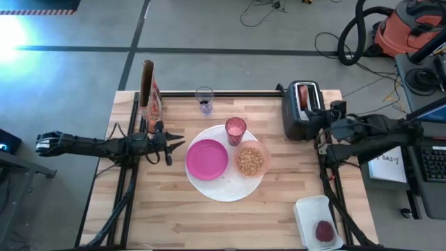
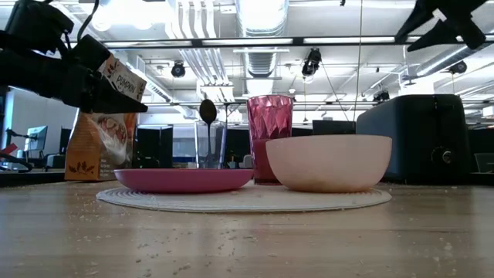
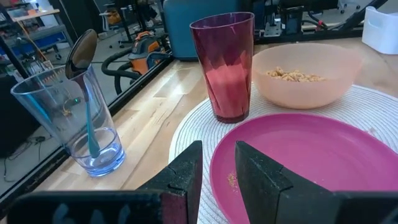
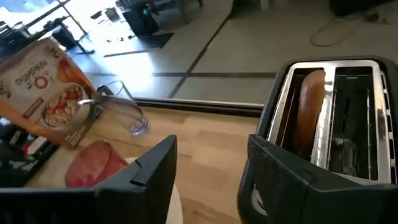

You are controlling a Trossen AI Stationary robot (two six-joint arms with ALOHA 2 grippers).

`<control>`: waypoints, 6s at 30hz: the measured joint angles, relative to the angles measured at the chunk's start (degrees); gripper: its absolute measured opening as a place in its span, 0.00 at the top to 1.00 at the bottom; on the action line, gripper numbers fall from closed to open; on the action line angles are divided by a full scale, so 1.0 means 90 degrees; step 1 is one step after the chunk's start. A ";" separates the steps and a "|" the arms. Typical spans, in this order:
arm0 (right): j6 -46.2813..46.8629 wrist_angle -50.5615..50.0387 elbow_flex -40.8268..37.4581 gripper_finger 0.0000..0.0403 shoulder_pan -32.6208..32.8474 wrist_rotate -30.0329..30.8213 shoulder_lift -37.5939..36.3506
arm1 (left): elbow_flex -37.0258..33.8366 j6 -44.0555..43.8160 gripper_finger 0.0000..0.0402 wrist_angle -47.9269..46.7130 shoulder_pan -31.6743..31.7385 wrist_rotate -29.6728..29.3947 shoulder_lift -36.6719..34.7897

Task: Arrange a breakfast setting
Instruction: Put the toasted bagel on the pink plate from the toaster

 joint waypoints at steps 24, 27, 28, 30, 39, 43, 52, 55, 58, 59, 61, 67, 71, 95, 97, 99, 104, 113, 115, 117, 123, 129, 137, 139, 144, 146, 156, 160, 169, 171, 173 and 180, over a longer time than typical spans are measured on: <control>-0.1257 -0.1385 0.1542 0.54 -0.3505 -0.2189 0.2115 | 0.0000 -0.0010 0.81 -0.0365 0.0002 0.0000 0.0000; -0.1637 -0.1397 0.1622 0.54 -0.4147 -0.2649 0.2267 | 0.0000 0.0000 0.81 -0.0372 0.0002 0.0000 0.0000; -0.1787 -0.1405 0.1644 0.54 -0.4350 -0.2764 0.2325 | 0.0000 0.0002 0.81 -0.0374 0.0002 0.0000 0.0000; -0.1968 -0.1384 0.1691 0.54 -0.4685 -0.2851 0.2436 | 0.0000 0.0005 0.81 -0.0387 0.0001 0.0000 0.0000; -0.2933 -0.0423 0.1741 0.54 -0.5726 -0.3483 0.2763 | 0.0000 0.0007 0.81 -0.0420 0.0002 -0.0002 0.0000; -0.3142 -0.0188 0.1733 0.54 -0.5995 -0.3503 0.2986 | 0.0000 0.0007 0.81 -0.0423 0.0002 -0.0003 0.0000; -0.3224 -0.0165 0.1731 0.54 -0.6119 -0.3328 0.3172 | 0.0000 0.0060 0.81 -0.0464 0.0002 -0.0007 -0.0002; -0.3082 -0.0067 0.1731 0.54 -0.6119 -0.3326 0.3177 | -0.0001 0.0139 0.81 -0.0464 0.0002 -0.0007 -0.0003; -0.2919 -0.0032 0.1731 0.54 -0.6119 -0.3265 0.3256 | 0.0000 0.0153 0.81 -0.0464 0.0002 -0.0007 -0.0005; -0.2895 -0.0029 0.1731 0.54 -0.6117 -0.3183 0.3302 | -0.0001 0.0155 0.81 -0.0464 0.0002 -0.0009 -0.0001; -0.2812 -0.0032 0.1731 0.54 -0.6103 -0.3031 0.3391 | -0.0001 0.0173 0.81 -0.0466 0.0002 -0.0010 -0.0002; -0.2534 -0.0077 0.1730 0.54 -0.6019 -0.2649 0.3641 | 0.0000 0.0293 0.81 -0.0520 0.0000 -0.0008 -0.0002; -0.2422 -0.0079 0.1728 0.54 -0.6022 -0.2643 0.3798 | 0.0000 0.0345 0.81 -0.0590 0.0000 -0.0010 0.0000; -0.2451 -0.0014 0.1801 0.67 -0.6022 -0.2643 0.3948 | 0.0000 0.0347 0.81 -0.0971 0.0002 -0.0165 0.0000; -0.2451 -0.0043 0.1806 0.66 -0.6023 -0.2623 0.3887 | 0.0000 0.0346 0.81 -0.0964 0.0002 -0.0166 0.0000; -0.2454 -0.0041 0.1806 0.66 -0.6024 -0.2604 0.3863 | 0.0000 0.0345 0.81 -0.0964 0.0002 -0.0168 0.0000; -0.2518 -0.0042 0.1806 0.66 -0.6022 -0.2586 0.3879 | -0.0001 0.0345 0.81 -0.0952 0.0002 -0.0168 0.0000; -0.2520 -0.0040 0.1806 0.66 -0.6022 -0.2621 0.4035 | 0.0000 0.0345 0.81 -0.0950 0.0002 -0.0168 0.0000; -0.2522 -0.0027 0.1806 0.67 -0.6022 -0.2684 0.4065 | 0.0000 0.0345 0.81 -0.0950 0.0002 -0.0168 0.0000; -0.2529 -0.0027 0.1806 0.68 -0.6022 -0.2684 0.4067 | 0.0000 0.0345 0.81 -0.0950 0.0002 -0.0168 -0.0002; -0.2563 -0.0001 0.1806 0.75 -0.6022 -0.2690 0.4067 | 0.0000 0.0345 0.81 -0.0950 0.0002 -0.0168 -0.0002; -0.2624 -0.0003 0.1806 0.83 -0.6022 -0.2731 0.4067 | 0.0000 0.0345 0.81 -0.0950 0.0002 -0.0169 -0.0001; -0.2707 -0.0051 0.1890 0.86 -0.6022 -0.2738 0.4027 | 0.0000 0.0345 0.81 -0.0950 0.0002 -0.0170 0.0000; -0.2775 -0.0054 0.2001 0.86 -0.6022 -0.2731 0.4008 | 0.0000 0.0345 0.81 -0.0950 0.0002 -0.0170 0.0000; -0.2926 -0.0127 0.2368 0.86 -0.6022 -0.2733 0.3996 | -0.0001 0.0342 0.81 -0.0950 0.0002 -0.0170 0.0000; -0.2972 -0.0119 0.2551 0.86 -0.6022 -0.2722 0.3994 | 0.0000 0.0342 0.81 -0.0947 0.0002 -0.0170 0.0000; -0.3414 -0.0199 0.3706 0.86 -0.6022 -0.2708 0.3991 | 0.0000 0.0342 0.81 -0.0908 0.0005 -0.0638 0.0000; -0.3532 -0.0221 0.4075 0.86 -0.6022 -0.3079 0.3979 | 0.0000 0.0342 0.81 -0.0908 0.0003 -0.0674 -0.0001; -0.3534 0.0140 0.4287 0.86 -0.5792 -0.5164 0.3972 | 0.0000 0.0342 0.81 -0.0777 0.0002 -0.1062 -0.0002; -0.3532 0.0308 0.4278 0.86 -0.5623 -0.5564 0.3972 | 0.0000 0.0342 0.81 -0.0772 0.0002 -0.1197 -0.0002; -0.3549 0.0577 0.4272 0.86 -0.5383 -0.5811 0.3972 | 0.0000 0.0342 0.81 -0.0772 0.0002 -0.1273 -0.0002; -0.3576 0.1444 0.4149 0.86 -0.4132 -0.5878 0.3974 | 0.0000 -0.0412 0.81 -0.0292 0.0000 -0.1268 0.0000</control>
